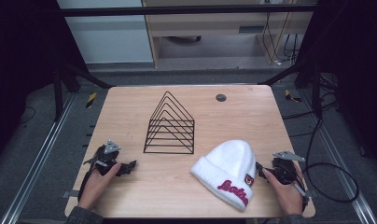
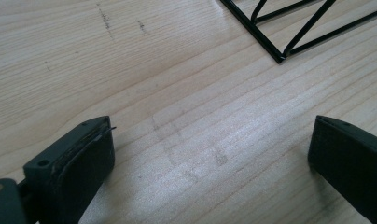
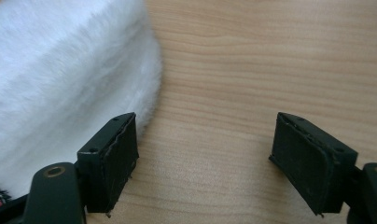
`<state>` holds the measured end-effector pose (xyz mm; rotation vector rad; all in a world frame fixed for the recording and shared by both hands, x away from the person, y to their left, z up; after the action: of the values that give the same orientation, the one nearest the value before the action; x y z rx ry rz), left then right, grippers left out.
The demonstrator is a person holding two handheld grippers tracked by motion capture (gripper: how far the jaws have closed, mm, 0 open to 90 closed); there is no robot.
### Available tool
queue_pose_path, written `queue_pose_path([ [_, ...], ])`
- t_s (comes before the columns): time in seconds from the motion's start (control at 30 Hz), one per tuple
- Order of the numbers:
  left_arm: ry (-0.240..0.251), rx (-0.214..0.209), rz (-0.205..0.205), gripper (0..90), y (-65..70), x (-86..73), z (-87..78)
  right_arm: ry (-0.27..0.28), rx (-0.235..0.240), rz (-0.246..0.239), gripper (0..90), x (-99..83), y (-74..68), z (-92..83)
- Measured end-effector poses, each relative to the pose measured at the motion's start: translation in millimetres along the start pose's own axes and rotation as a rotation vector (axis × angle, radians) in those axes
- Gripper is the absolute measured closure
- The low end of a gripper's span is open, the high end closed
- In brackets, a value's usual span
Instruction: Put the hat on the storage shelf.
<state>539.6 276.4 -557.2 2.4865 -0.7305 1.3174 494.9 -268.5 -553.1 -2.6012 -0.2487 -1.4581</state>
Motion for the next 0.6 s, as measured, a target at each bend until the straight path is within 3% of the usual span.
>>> queue_pose_path([
  [0.07,0.0,0.0,0.0,0.0,0.0,0.0,0.0,-0.002,-0.003,-0.018,23.1,2.1,0.1,-0.5],
  [0.1,0.0,0.0,0.0,0.0,0.0,0.0,0.0,-0.02,-0.004,-0.055,25.4,9.3,-1.4,-2.1],
  [0.27,-0.001,0.0,0.001,0.0,0.0,-0.1,-0.2,-0.037,0.022,-0.091,32.4,27.4,-6.1,-5.1],
  [0.3,0.0,0.0,0.0,0.0,0.0,-0.1,-0.2,-0.031,0.047,-0.11,37.1,43.1,-13.2,-8.4],
  [0.33,0.0,0.0,0.0,0.0,0.0,-0.1,-0.2,-0.031,0.047,-0.11,37.1,43.1,-13.2,-8.4],
  [0.37,0.0,0.0,0.001,0.0,0.0,-0.1,-0.2,-0.042,0.083,-0.137,40.8,55.7,-23.5,-8.5],
  [0.47,0.0,0.0,0.001,0.0,0.0,-0.1,-0.2,-0.072,0.161,-0.153,45.9,69.4,-40.4,-2.7],
  [0.6,0.0,0.0,0.001,0.0,0.0,-0.1,-0.2,-0.114,0.187,-0.19,47.9,78.3,-49.1,14.0],
])
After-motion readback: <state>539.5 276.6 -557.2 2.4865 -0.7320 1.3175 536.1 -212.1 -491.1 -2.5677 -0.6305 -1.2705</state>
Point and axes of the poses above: each handheld gripper's, and its own axes: z roughly forward along the jaws, x roughly out of its top, y roughly to its right, the point moved 7 cm from there along z, roughly forward along the jaws, and after that the axes turned 10 degrees about y, right-handed, at the moved point
